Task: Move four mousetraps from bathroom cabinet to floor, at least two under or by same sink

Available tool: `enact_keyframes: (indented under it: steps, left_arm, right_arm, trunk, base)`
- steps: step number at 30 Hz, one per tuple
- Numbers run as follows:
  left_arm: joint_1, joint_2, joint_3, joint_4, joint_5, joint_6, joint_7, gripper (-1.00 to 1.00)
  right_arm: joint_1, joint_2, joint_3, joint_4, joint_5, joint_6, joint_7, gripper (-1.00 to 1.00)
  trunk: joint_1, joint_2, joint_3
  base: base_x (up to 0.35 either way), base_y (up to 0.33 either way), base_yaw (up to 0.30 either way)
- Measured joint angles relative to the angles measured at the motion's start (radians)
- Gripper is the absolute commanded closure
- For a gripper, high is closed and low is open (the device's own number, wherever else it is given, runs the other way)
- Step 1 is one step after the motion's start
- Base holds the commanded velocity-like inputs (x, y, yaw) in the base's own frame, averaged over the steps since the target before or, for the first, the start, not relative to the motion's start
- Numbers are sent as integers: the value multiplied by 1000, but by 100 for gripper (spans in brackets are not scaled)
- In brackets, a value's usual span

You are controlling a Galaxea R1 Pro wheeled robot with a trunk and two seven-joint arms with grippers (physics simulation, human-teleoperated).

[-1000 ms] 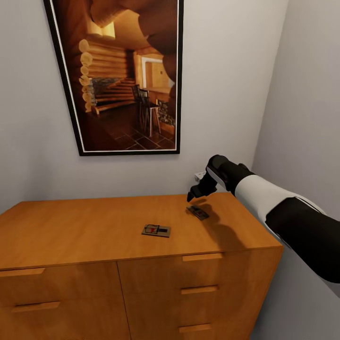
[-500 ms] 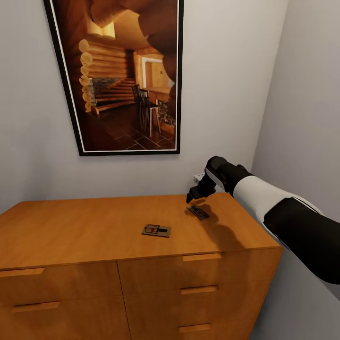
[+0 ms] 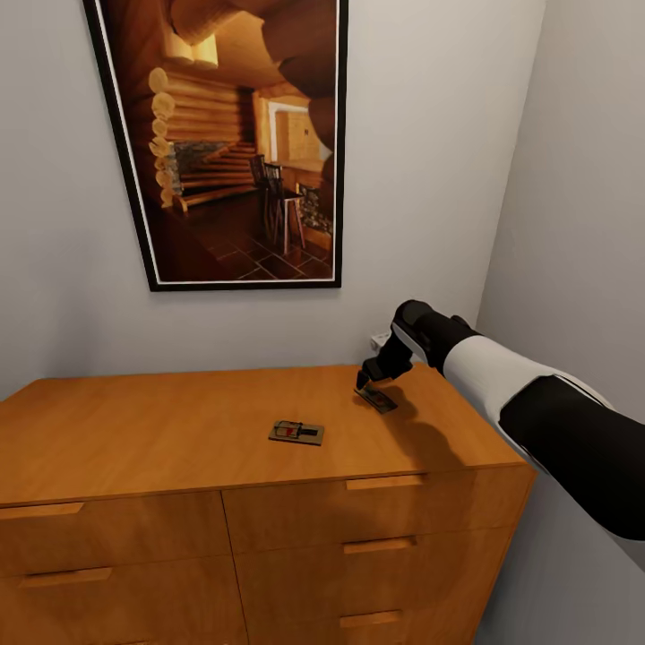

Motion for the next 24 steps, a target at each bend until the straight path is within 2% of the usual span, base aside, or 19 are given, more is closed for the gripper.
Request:
enact_keyframes:
  steps: [16,21,24]
  left_arm:
    - [0,0,0,-1,0,0,0,-100]
    - [0,0,0,0,0,0,0,-100]
    - [0,0,0,0,0,0,0,-100]
  right_arm:
    - [2,1,0,2,0,0,0,-100]
    - [3,1,0,2,0,0,0,-100]
    - [3,1,0,2,0,0,0,-100]
  trunk:
    - [0,0,0]
    - [19,-35,-16]
    - [19,-35,-16]
  base:
    - [0,0,0]
    - [0,0,0]
    - [0,0,0]
